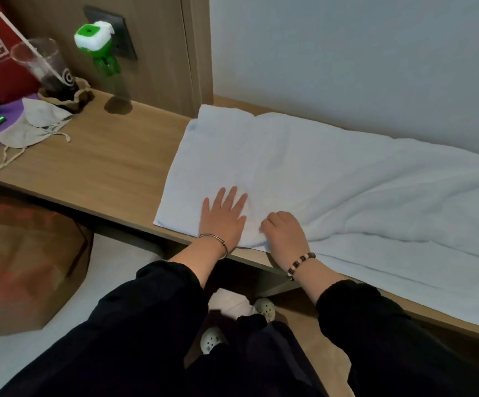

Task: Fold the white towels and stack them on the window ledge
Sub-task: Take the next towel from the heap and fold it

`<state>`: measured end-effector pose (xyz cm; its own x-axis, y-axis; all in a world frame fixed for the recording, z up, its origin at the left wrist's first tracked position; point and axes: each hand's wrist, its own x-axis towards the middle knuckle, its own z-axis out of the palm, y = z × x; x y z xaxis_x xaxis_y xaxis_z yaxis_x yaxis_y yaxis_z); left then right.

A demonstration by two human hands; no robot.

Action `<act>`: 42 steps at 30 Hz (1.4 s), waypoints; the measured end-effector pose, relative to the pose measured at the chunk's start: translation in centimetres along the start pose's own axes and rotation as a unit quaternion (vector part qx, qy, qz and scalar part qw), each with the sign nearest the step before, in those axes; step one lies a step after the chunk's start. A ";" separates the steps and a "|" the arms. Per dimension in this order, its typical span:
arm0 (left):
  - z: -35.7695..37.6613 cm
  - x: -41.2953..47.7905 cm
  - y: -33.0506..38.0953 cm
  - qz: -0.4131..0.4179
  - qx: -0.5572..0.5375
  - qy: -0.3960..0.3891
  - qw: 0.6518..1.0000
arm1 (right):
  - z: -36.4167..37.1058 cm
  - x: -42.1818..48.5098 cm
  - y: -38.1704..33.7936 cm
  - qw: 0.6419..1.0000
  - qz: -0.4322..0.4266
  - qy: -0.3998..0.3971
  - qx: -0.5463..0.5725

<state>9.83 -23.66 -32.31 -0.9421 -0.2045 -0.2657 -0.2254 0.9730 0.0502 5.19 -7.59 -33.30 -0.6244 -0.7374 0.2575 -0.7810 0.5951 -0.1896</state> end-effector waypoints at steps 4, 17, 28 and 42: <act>0.5 0.2 0.0 -0.006 0.005 0.008 1.000 | -1.8 -3.5 4.3 0.987 0.129 0.088 -0.031; -0.7 1.8 3.7 -0.130 -0.074 0.002 0.989 | -7.2 -5.7 11.3 0.945 0.323 0.050 -0.010; -0.8 2.6 5.5 -0.178 -0.023 -0.017 0.984 | -5.8 -12.8 12.1 0.989 0.107 -0.087 -0.055; -1.5 2.7 8.6 -0.345 -0.075 -0.011 0.935 | -6.3 -10.4 15.3 0.992 0.067 -0.101 0.035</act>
<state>5.00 -15.99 -31.18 -0.5542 -0.7747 -0.3046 -0.8122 0.5833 -0.0058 -0.18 11.23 -32.95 -0.7067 -0.7068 0.0328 -0.6861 0.6732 -0.2760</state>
